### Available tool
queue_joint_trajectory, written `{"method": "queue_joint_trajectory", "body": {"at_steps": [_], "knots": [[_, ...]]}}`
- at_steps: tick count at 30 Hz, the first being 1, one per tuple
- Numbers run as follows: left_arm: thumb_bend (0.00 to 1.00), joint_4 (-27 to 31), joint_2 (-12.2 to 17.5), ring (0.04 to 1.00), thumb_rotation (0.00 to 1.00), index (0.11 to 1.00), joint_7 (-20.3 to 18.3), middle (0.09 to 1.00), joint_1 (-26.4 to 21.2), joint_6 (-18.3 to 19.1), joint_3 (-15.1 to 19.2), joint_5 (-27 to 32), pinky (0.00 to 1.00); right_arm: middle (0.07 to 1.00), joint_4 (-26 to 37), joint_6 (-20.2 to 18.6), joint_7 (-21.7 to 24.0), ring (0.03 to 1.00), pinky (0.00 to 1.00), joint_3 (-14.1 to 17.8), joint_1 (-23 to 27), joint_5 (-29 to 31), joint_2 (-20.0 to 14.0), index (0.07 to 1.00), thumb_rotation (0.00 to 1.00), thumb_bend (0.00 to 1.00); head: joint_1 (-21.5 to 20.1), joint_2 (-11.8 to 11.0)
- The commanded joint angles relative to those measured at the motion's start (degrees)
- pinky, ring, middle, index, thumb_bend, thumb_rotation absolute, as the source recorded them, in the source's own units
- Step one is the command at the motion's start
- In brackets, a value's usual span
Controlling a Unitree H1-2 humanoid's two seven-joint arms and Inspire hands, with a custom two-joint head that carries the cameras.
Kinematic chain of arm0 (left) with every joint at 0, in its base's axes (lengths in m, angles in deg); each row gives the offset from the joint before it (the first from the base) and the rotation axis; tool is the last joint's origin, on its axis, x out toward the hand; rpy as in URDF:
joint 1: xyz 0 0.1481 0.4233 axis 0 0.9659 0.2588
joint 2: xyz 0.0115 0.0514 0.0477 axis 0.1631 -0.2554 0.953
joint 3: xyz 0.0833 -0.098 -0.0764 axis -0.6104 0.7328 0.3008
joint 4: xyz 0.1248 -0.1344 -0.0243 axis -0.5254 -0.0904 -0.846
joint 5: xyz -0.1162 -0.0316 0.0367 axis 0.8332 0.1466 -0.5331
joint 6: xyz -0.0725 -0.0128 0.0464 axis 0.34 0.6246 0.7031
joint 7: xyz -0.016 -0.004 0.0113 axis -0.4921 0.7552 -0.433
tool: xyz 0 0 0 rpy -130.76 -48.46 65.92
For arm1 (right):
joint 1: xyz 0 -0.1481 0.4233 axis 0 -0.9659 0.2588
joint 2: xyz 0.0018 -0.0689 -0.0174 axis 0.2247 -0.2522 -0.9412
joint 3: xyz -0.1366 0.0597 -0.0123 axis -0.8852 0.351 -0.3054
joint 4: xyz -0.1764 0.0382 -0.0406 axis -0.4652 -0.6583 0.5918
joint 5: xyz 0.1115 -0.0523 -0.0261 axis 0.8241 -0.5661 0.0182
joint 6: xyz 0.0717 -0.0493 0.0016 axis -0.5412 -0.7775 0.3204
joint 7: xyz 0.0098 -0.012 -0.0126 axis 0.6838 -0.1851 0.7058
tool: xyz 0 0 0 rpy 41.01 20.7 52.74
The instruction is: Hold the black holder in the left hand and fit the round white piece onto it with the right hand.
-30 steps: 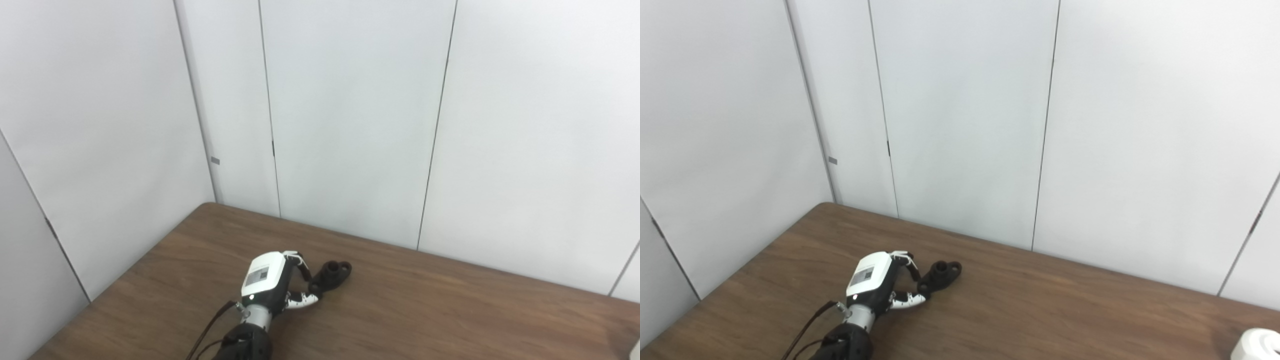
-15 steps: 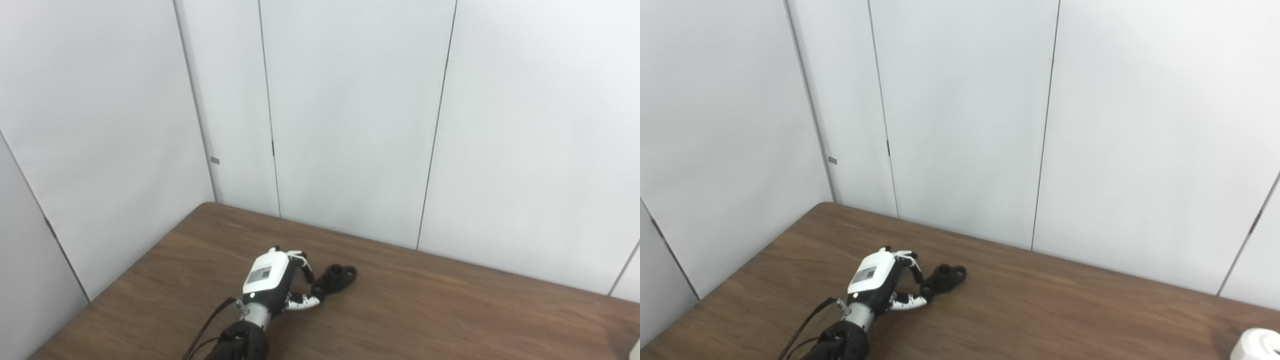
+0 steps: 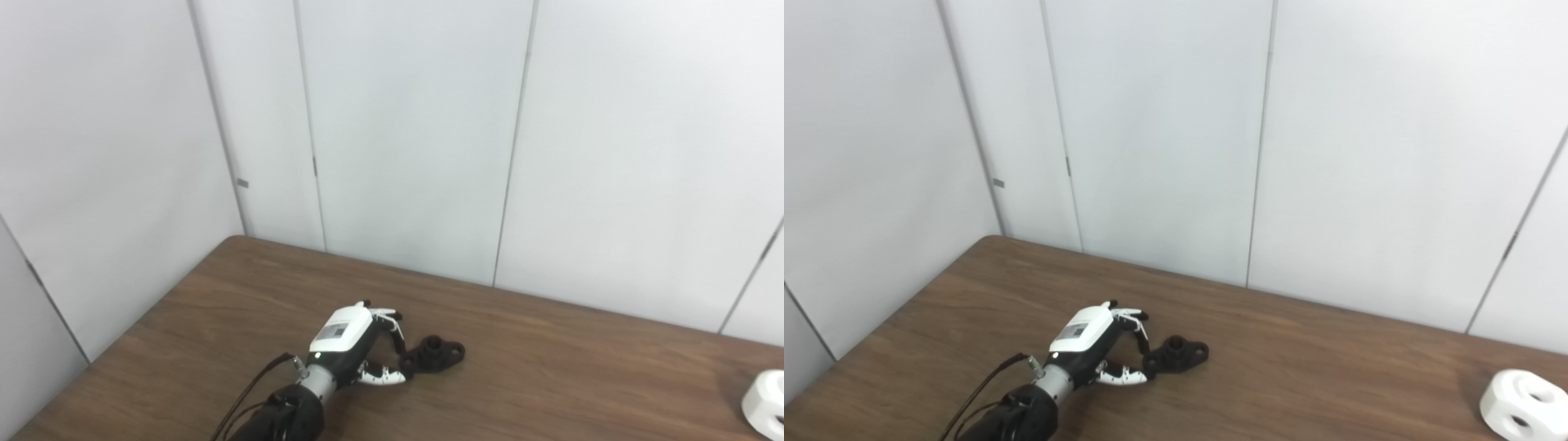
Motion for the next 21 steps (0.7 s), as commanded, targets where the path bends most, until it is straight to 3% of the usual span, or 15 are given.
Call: {"method": "queue_joint_trajectory", "body": {"at_steps": [1,9,19,21], "knots": [[0.52,1.22,0.49,0.878,0.05,0.483,-1.35,0.856,-0.80,-2.95,-0.97,0.54,1.00,0.826,2.44,0.40,-0.36,0.782,0.60,0.04,0.35,-0.54,-0.07,0.871,0.82,0.63,-0.34,0.27],[0.52,2.66,-0.06,0.920,0.05,0.481,-3.10,0.884,-0.74,-6.12,-2.42,0.81,1.00,0.820,3.39,0.04,-0.98,0.765,0.58,-0.06,0.19,-2.54,0.72,0.860,0.84,0.59,-3.64,1.72],[0.52,8.43,-0.41,0.955,0.05,0.482,-7.87,0.903,0.92,-5.26,-3.76,-0.19,1.00,0.848,4.52,-1.24,0.90,0.783,0.63,0.03,-0.40,0.76,0.48,0.860,0.81,0.63,-7.25,3.20],[0.51,9.11,-0.55,0.959,0.05,0.482,-8.67,0.906,1.18,-5.43,-4.15,-0.47,1.00,0.829,5.06,-1.67,0.93,0.753,0.58,0.10,-0.57,1.30,0.59,0.844,0.78,0.66,-7.92,3.49]]}}
